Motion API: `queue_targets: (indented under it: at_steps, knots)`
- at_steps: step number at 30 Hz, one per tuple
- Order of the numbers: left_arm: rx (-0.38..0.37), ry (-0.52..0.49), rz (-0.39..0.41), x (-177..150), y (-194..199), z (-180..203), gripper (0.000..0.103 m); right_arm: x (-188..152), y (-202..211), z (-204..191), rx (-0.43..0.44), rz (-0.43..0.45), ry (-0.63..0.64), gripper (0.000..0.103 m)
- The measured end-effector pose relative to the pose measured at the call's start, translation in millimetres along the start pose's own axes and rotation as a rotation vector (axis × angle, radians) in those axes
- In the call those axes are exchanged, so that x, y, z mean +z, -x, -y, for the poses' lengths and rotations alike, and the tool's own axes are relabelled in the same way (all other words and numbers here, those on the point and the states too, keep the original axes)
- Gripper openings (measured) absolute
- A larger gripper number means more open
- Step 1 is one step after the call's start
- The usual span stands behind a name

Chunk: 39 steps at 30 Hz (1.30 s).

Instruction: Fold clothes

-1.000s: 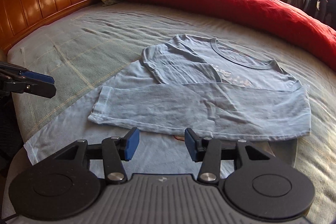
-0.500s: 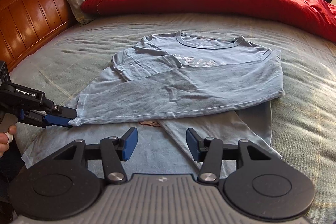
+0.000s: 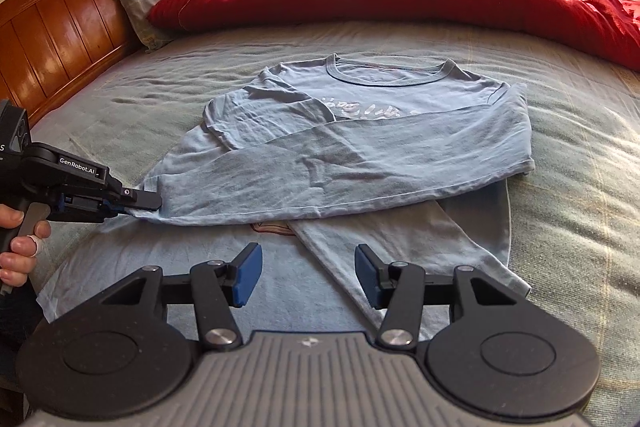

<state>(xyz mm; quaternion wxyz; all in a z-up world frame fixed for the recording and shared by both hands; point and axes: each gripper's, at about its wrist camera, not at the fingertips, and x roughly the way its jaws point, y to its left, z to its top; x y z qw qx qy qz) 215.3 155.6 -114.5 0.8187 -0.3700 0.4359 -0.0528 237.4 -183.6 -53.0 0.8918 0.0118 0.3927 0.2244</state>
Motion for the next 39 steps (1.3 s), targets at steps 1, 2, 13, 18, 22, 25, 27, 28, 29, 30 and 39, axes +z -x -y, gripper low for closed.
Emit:
queue_targets:
  at_steps: [1, 2, 13, 18, 22, 25, 27, 28, 29, 30, 39]
  knots:
    - [-0.005, -0.016, 0.008, 1.3, 3.6, 4.4, 0.004, 0.1, -0.4, 1.1, -0.001, -0.001, -0.002, 0.057]
    - [-0.010, -0.032, 0.017, 2.6, 7.2, 8.8, 0.003, 0.0, -0.5, 2.3, -0.004, 0.000, -0.005, 0.058]
    - [-0.115, -0.253, 0.137, 17.6, 63.1, 81.0, 0.002, -0.2, -10.1, 7.3, 0.025, -0.012, -0.030, 0.061]
    - [-0.135, -0.350, 0.199, 22.7, 86.0, 112.6, 0.002, -0.4, -19.6, 4.9, 0.050, -0.026, -0.036, 0.062]
    - [-0.095, -0.377, 0.152, 21.0, 72.6, 112.9, 0.002, 3.5, -21.3, 4.2, 0.046, -0.030, -0.025, 0.062]
    - [-0.059, -0.401, 0.098, 19.5, 54.8, 113.0, 0.003, 5.0, -22.6, 10.8, 0.040, -0.029, -0.031, 0.062]
    - [-0.055, -0.410, 0.054, 21.8, 37.8, 114.7, 0.005, 5.2, -24.1, 16.9, 0.034, -0.028, -0.040, 0.062]
    - [-0.065, -0.398, 0.040, 26.1, 30.4, 116.5, 0.007, 5.3, -24.9, 20.0, 0.032, -0.027, -0.044, 0.062]
    - [-0.085, -0.395, 0.018, 31.7, 21.2, 119.5, 0.016, 5.4, -25.6, 23.1, 0.029, -0.026, -0.048, 0.062]
    - [-0.104, -0.391, -0.003, 37.3, 12.0, 122.4, 0.028, 5.5, -26.4, 26.1, 0.026, -0.026, -0.053, 0.062]
    - [-0.125, -0.255, -0.175, 75.2, -123.4, 145.1, 0.042, 5.8, -30.7, 49.6, 0.033, -0.011, -0.076, 0.062]
